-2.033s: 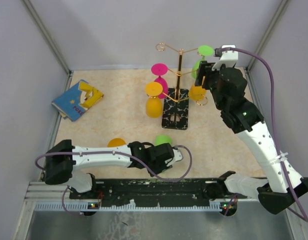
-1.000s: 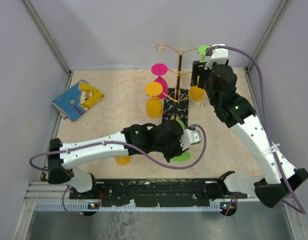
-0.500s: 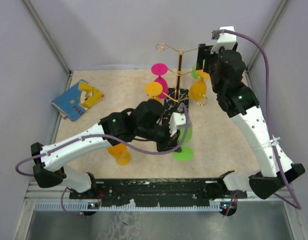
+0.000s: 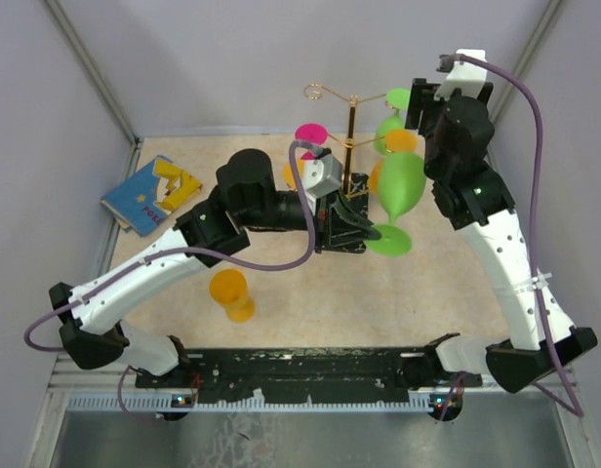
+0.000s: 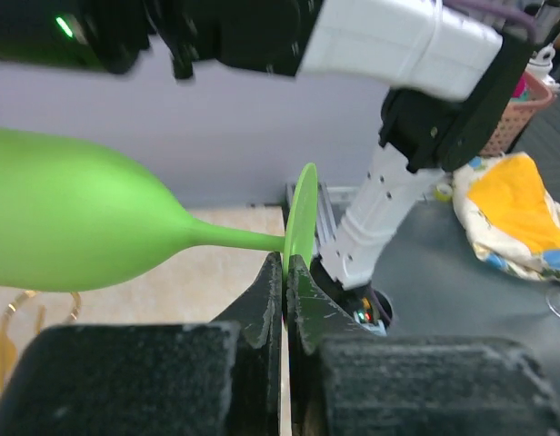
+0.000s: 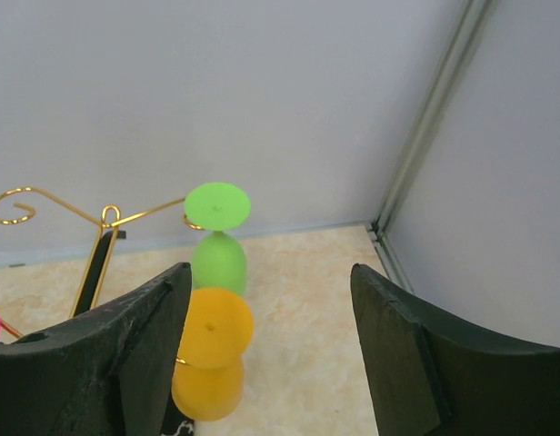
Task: Place the wine glass upside down on the wine glass rack
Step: Pick up the wine glass at the center of the board, then turn the wine glass upside down at the wine rack.
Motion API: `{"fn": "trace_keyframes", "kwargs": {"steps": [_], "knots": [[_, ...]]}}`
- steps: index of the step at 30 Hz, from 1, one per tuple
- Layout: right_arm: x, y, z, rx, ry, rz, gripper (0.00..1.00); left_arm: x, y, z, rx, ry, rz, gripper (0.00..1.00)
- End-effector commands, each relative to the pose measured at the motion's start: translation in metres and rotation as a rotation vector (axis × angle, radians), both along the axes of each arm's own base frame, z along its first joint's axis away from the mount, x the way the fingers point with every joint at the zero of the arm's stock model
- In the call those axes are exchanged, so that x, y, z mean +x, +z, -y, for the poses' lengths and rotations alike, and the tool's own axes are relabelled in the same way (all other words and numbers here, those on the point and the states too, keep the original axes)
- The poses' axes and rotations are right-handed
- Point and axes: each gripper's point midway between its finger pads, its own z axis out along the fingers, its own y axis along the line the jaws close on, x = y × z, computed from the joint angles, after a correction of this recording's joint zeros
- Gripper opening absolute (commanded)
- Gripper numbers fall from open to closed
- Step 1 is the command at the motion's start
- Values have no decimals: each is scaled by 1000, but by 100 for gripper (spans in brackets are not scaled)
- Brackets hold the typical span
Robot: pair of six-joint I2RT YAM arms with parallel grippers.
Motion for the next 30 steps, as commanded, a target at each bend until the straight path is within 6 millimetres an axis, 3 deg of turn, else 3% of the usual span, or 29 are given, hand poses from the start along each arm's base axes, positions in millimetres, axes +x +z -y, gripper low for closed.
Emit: {"fn": "trace_keyframes", "kwargs": {"steps": [1,5,8,15,18,21,25,30], "knots": [[-26,23,26,47,-88,99,71,6,78,-6,-286,-7,150,0],[-39,19,43,22,-160,107,72,24,106,-20,-421,61,178,0],[-46,15,55,-15,-220,98,74,40,115,-31,-470,124,177,0],[-50,7,81,-35,-331,61,74,82,111,-56,-489,249,133,0],[-41,2,80,-47,-321,37,74,104,112,-70,-505,303,83,0],[-29,1,61,-47,-198,48,74,131,115,-83,-532,354,-13,0],[-15,7,11,-71,94,98,75,176,120,-99,-550,429,-154,0],[-23,16,-53,-168,458,264,86,229,125,-118,-592,463,-408,0]]}}
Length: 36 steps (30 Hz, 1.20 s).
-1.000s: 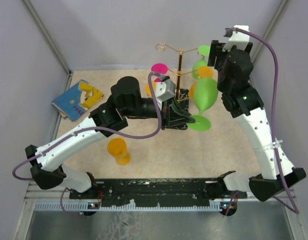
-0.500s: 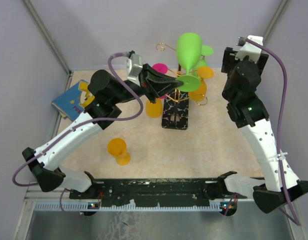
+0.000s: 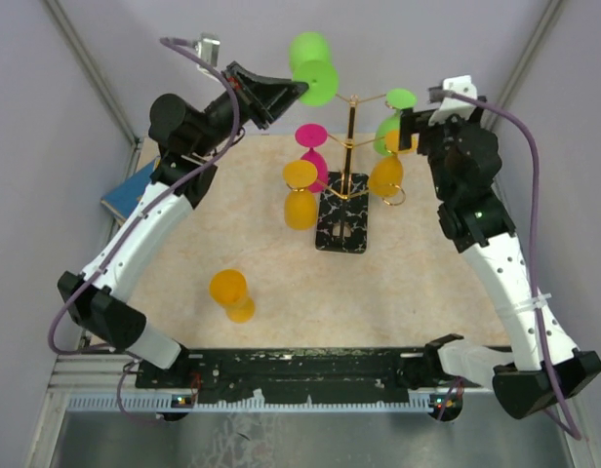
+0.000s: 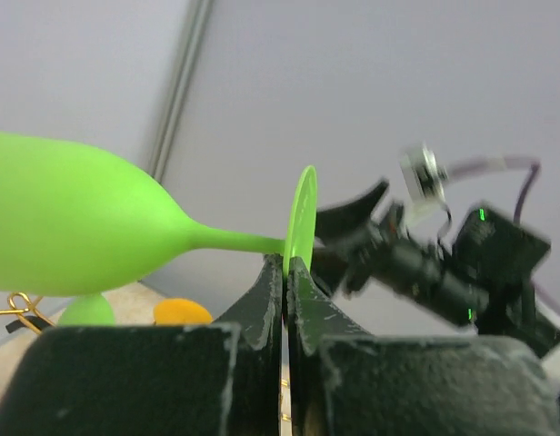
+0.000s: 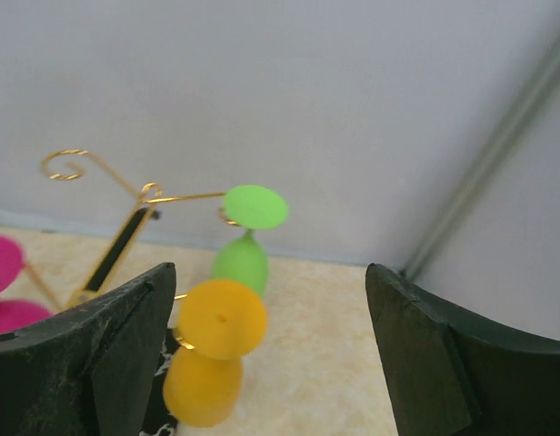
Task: Place the wine glass upside down on the wine glass rack
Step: Turn the wine glass upside down at the wine rack.
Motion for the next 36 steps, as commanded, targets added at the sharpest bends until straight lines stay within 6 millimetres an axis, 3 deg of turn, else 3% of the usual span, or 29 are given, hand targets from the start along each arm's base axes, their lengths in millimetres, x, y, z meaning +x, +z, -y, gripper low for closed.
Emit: {"fn": "trace_keyframes", "kwargs": {"steps": [1,5,11,15,23,30,36], "knots": [[-18,32,-70,-95,418,221,87,31,20,-18,-168,-77,-231,0],[-25,33,-96,-137,563,326,90,39,29,-24,-267,-161,-288,0],[-39,36,-122,-187,705,521,90,45,39,-39,-353,-113,-320,0],[-36,39,-141,-190,797,569,90,52,37,-49,-421,-100,-413,0],[-44,58,-161,-219,913,708,89,59,31,-66,-478,-22,-555,0],[-46,68,-175,-189,1008,772,81,49,46,-93,-556,89,-533,0],[-36,73,-191,-182,1055,796,78,48,45,-87,-575,25,-578,0]]}}
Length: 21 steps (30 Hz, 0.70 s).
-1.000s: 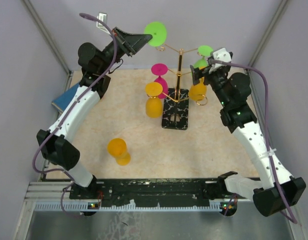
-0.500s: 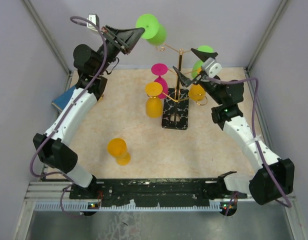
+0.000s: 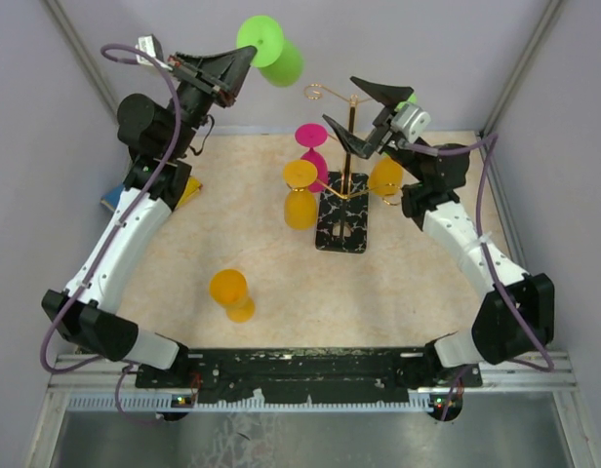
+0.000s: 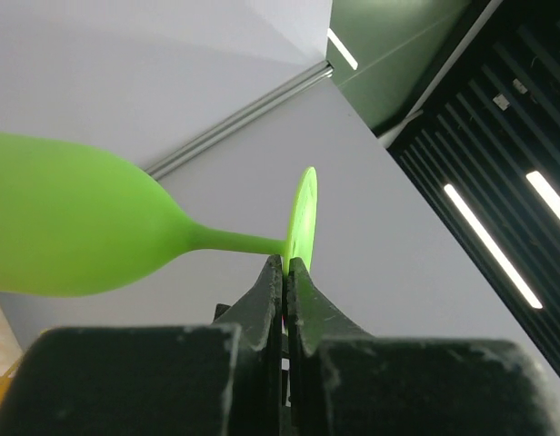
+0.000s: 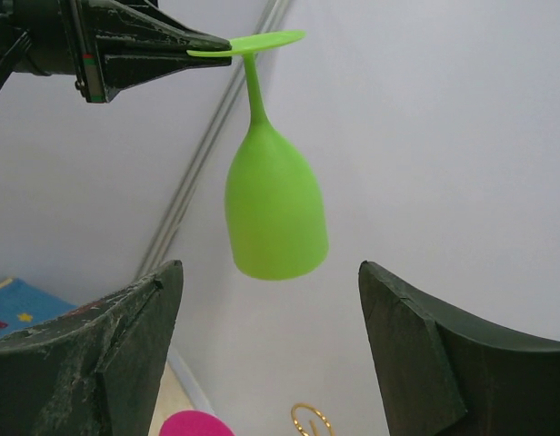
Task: Place the wine glass upside down on the wine glass rack
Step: Turn the wine glass upside down at the wine rack.
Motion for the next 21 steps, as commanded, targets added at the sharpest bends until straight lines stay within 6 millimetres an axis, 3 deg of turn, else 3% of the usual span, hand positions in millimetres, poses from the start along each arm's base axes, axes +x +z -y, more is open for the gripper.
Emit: {"fn": "trace_keyframes", "kwargs": {"steps": [1,9,21], "knots": [[-12,33,-9,28,49,114,78,1,2,1,-46,-41,-22,0],[-5,38,-25,48,91,119,78,11,-19,20,-39,-130,-89,0],[18,38,-47,81,113,118,74,4,-25,54,-13,-226,-97,0]]}}
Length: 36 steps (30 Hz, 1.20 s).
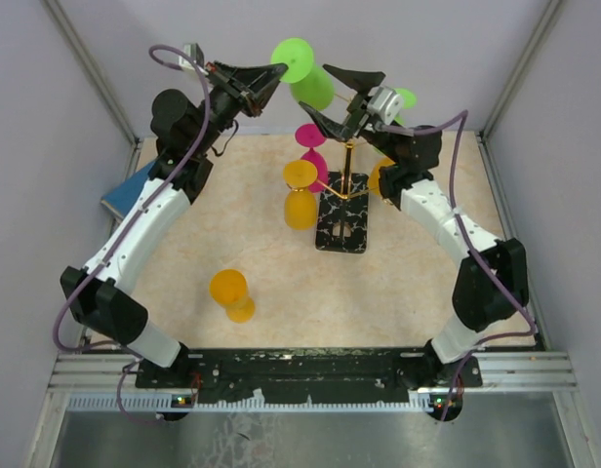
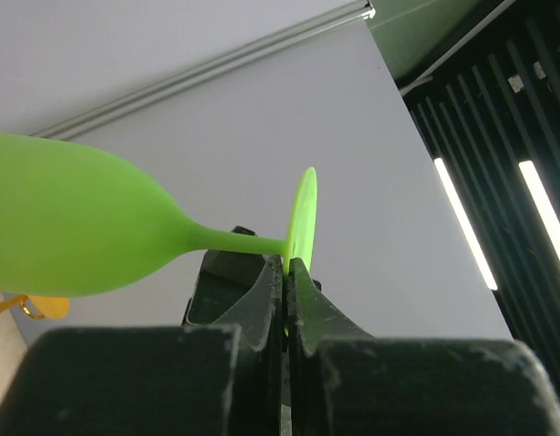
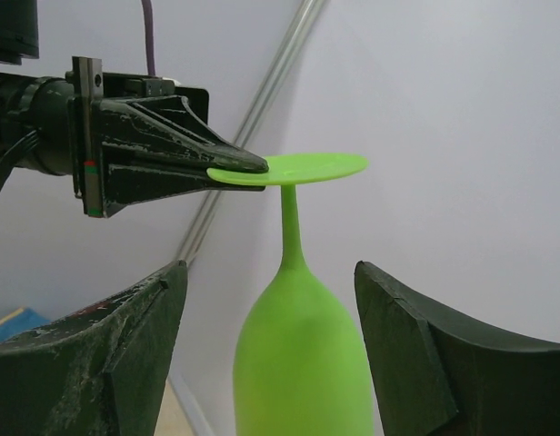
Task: Place the wine glass upside down on the wine glass rack
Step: Turn the wine glass upside down at the wine rack.
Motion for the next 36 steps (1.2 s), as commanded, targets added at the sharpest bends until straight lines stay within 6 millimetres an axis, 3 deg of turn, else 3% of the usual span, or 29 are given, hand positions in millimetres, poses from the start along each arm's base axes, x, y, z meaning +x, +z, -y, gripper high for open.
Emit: {"fn": "trace_keyframes", "kwargs": {"steps": [1,2,6,23,30,36], "knots": [[-7,31,-1,64,6,87,72,-12,15,13,-13,-62,42,0],[4,21,-7,55,6,67,70,-13,14,16,-11,-70,40,0],[16,16,-13,46,-9,63,65,-16,15,25,-2,-87,47,0],[40,8,-15,6,-94,34,35,-25,14,42,39,-131,62,0],[43,1,-11,-13,-137,21,35,-30,30,31,46,-59,130,0],[45,-7,-6,-24,-180,4,42,-29,34,23,45,-12,144,0]]}}
